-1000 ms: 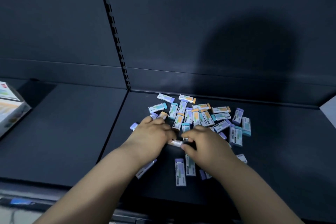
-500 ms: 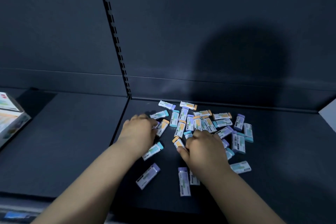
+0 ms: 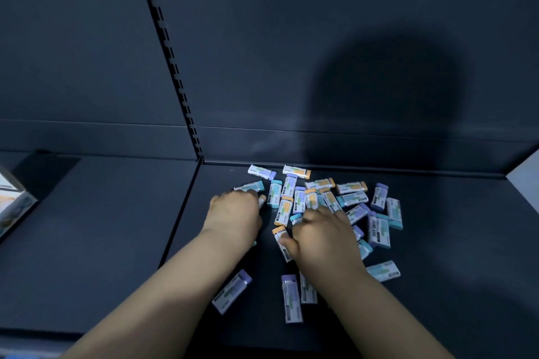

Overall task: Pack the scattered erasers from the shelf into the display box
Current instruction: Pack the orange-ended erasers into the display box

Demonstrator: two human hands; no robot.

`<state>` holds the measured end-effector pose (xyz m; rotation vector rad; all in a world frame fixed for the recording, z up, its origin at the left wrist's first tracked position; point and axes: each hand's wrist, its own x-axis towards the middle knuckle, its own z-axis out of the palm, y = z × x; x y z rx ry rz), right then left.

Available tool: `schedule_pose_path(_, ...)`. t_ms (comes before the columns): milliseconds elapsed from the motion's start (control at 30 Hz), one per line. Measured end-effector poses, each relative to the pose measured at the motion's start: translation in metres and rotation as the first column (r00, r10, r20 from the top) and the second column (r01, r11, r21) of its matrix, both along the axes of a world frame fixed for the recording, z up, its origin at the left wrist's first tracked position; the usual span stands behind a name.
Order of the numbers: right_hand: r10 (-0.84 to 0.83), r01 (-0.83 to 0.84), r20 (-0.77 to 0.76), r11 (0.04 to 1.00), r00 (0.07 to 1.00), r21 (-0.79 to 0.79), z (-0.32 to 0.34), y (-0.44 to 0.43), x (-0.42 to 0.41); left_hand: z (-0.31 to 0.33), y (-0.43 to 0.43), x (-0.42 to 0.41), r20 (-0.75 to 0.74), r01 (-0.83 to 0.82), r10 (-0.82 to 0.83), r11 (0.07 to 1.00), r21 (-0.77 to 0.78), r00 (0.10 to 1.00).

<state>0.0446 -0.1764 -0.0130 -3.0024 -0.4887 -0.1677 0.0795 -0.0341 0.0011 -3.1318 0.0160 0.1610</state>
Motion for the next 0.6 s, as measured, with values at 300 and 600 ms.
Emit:
schedule_pose_path(300, 0.200, -0.181, -0.303, 0.979, 0.932, 0.091, 0.015, -0.018, 0.013, 0.006, 0.013, -0.004, -0.037, 0.032, -0.031, 0.999, 0.006, 0.999)
schedule_pose_path(600, 0.283, -0.291, -0.388, 0.956, 0.877, 0.038, 0.024, -0.017, 0.031, 0.018, 0.030, 0.013, -0.198, 0.254, -0.249, 0.967, 0.000, 0.948)
